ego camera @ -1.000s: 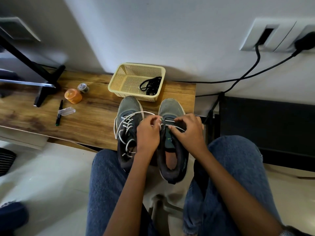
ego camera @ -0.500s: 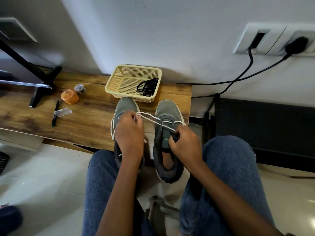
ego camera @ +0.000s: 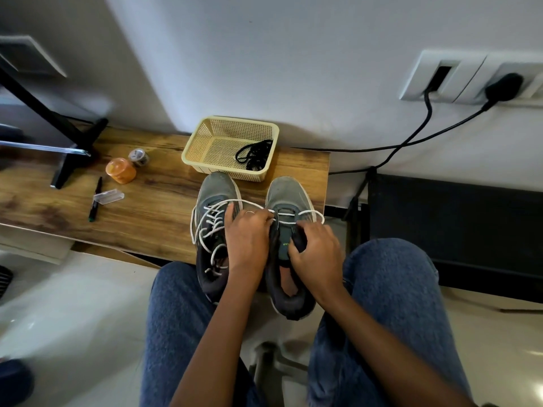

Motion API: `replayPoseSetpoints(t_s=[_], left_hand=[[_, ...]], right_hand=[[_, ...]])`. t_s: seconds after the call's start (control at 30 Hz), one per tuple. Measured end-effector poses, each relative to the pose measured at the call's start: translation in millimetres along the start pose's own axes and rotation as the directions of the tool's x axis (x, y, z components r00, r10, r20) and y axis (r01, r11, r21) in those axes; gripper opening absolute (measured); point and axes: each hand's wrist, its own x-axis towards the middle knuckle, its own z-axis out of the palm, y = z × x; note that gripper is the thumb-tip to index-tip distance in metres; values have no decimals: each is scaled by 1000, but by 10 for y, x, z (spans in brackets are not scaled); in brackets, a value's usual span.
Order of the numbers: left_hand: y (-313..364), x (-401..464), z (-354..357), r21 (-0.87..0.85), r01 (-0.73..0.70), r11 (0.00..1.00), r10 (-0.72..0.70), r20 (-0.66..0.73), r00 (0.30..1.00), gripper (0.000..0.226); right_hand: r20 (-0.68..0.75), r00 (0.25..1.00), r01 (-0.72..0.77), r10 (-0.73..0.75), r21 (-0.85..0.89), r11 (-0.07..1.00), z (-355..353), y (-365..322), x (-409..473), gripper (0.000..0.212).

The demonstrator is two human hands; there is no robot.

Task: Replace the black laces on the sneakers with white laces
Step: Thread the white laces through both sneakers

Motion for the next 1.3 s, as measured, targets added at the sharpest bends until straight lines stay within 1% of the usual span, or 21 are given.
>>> replayPoseSetpoints(t_s=[0.07,0.13,0.2,0.27,0.3,0.37,0.47,0.53,0.6,0.67,0.73,0.8,0.9,0.97,1.07,1.17,1.23,1.3], left_hand=[[-18,-6,-64,63,50,997,-47,-44,998,17],[-78,11,-172,77,162,984,-152,-122,981,17],[-185,44,-302,67,309,949,-293,-183,939,17],[-286,66,-397,90,399,913,-375,-205,904,18],[-311,74,-430,109,402,909,-377,-195,905,20],[-301,72,-428,122,330,936,-314,-130,940,28],[-196,49,-314,76,96,992,-94,-28,995,37],[-118,24,-191,94,-33,995,34,-10,999,34],[-56,6,-84,108,-81,991,84,-20,996,25],[-12,-13,-34,107,-66,992,68,-22,997,11],[18,-25,-30,109,-18,994,20,-21,1000,14],[2,-36,-53,148,41,988,-35,-44,998,14],[-51,-50,-110,197,166,966,-156,-64,986,14],[-54,-58,-133,209,213,954,-204,-63,977,15],[-16,-53,-120,226,221,949,-217,-40,975,19],[-27,-37,-98,204,209,956,-208,-26,978,27],[-44,4,-89,161,242,957,-242,-21,970,33],[-34,68,-83,148,273,951,-280,30,959,36]], right_hand=[[1,1000,-17,17,34,999,10,-6,-10,27],[-19,999,-26,27,44,999,15,-8,-21,25],[-48,998,-35,38,49,998,22,-12,-30,25],[-65,997,-37,40,56,998,31,-13,-39,25],[-69,997,-35,39,60,998,38,-16,-38,25],[-72,996,-37,42,66,997,45,-13,-37,25],[-74,996,-42,47,67,997,39,-14,-34,23],[-66,997,-44,48,61,997,36,-10,-32,24],[-55,997,-47,50,55,997,33,-2,-26,25],[-50,997,-54,56,53,997,35,6,-20,25],[-45,997,-63,65,62,996,43,7,-17,24],[-45,995,-81,84,65,995,48,3,-12,21],[-47,991,-123,126,66,990,40,-10,-2,19],[-45,990,-130,133,74,989,39,-19,-1,18],[-61,989,-127,133,102,987,46,-16,0,14],[-78,985,-142,151,109,984,41,-7,1,13],[-89,984,-141,151,110,984,37,-6,-1,12],[-90,986,-133,143,109,985,44,-8,-6,12]])
